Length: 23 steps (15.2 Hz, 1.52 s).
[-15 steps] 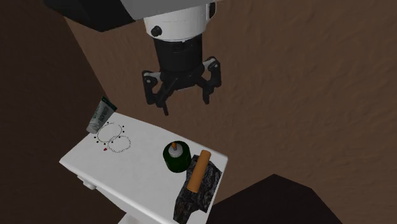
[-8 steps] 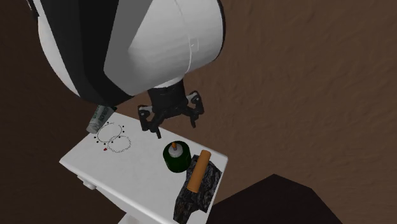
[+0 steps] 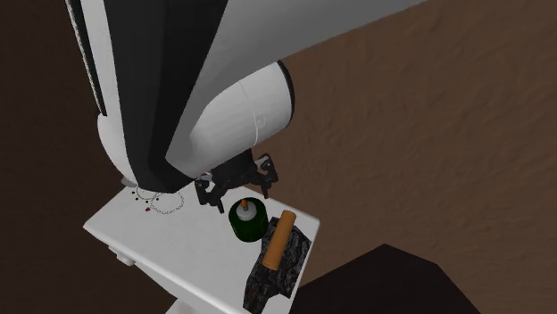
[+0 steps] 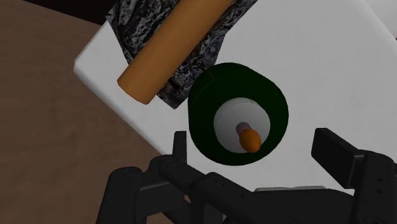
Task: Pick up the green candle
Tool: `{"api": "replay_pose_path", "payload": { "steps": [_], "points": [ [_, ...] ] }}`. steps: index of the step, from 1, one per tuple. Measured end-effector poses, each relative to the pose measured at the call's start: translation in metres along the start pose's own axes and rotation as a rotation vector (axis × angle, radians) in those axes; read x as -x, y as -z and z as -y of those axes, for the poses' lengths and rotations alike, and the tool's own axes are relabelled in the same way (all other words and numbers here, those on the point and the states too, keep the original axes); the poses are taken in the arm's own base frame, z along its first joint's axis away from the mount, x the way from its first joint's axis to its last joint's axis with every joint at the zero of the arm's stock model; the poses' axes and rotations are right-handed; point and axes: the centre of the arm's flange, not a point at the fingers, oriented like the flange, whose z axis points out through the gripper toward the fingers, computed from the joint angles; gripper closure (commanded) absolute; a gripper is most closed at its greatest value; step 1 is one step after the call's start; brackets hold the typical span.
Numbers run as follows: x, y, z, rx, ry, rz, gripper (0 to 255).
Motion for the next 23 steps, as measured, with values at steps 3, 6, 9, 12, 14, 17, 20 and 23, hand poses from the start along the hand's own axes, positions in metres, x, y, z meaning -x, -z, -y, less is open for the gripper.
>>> {"api": "replay_pose_path", "payload": {
  "steps": [3, 6, 9, 12, 14, 17, 20, 23],
  "points": [
    [-0.002, -0.017, -0.002, 0.0, 0.0, 0.001, 0],
    [-0.002, -0.019, -0.001, 0.0, 0.0, 0.0, 255],
    [-0.003, -0.019, -0.001, 0.0, 0.0, -0.001, 255],
    [-0.002, -0.019, -0.001, 0.0, 0.0, -0.001, 255],
    [-0.003, -0.019, -0.001, 0.0, 0.0, -0.001, 255],
    [-0.001, -0.009, 0.0, 0.0, 0.0, 0.0, 255],
    [0.0, 0.005, -0.002, 0.0, 0.0, 0.0, 255],
    [0.001, 0.021, -0.003, 0.0, 0.0, -0.001, 255]
  ]
}}
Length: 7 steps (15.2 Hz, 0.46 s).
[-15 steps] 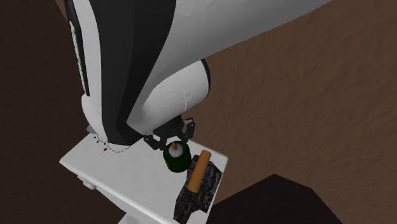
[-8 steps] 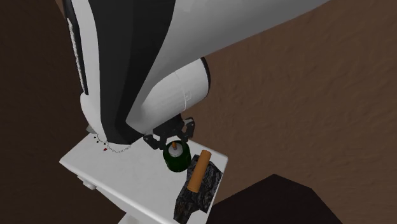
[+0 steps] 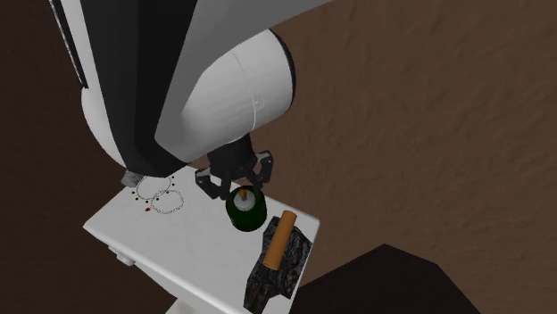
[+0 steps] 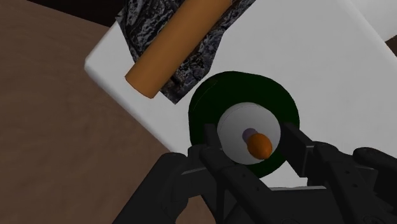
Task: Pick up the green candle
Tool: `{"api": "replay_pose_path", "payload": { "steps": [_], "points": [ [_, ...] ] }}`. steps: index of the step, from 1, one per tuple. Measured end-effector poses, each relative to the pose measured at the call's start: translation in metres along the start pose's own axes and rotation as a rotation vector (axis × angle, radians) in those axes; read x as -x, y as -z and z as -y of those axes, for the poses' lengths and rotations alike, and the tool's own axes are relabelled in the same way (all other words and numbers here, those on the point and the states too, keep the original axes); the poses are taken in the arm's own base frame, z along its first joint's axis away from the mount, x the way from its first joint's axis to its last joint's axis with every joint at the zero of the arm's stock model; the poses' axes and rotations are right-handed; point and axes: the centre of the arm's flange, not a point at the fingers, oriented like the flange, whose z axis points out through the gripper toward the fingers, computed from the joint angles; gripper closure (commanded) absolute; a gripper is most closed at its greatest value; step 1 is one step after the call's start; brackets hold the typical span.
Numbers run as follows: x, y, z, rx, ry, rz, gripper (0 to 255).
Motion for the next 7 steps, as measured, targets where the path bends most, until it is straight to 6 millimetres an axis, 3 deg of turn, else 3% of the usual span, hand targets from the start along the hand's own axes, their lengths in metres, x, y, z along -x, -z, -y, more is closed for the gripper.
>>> {"api": "replay_pose_path", "payload": {
  "steps": [7],
  "points": [
    [0.005, 0.036, -0.001, 0.0, 0.0, 0.0, 255]
  ]
}}
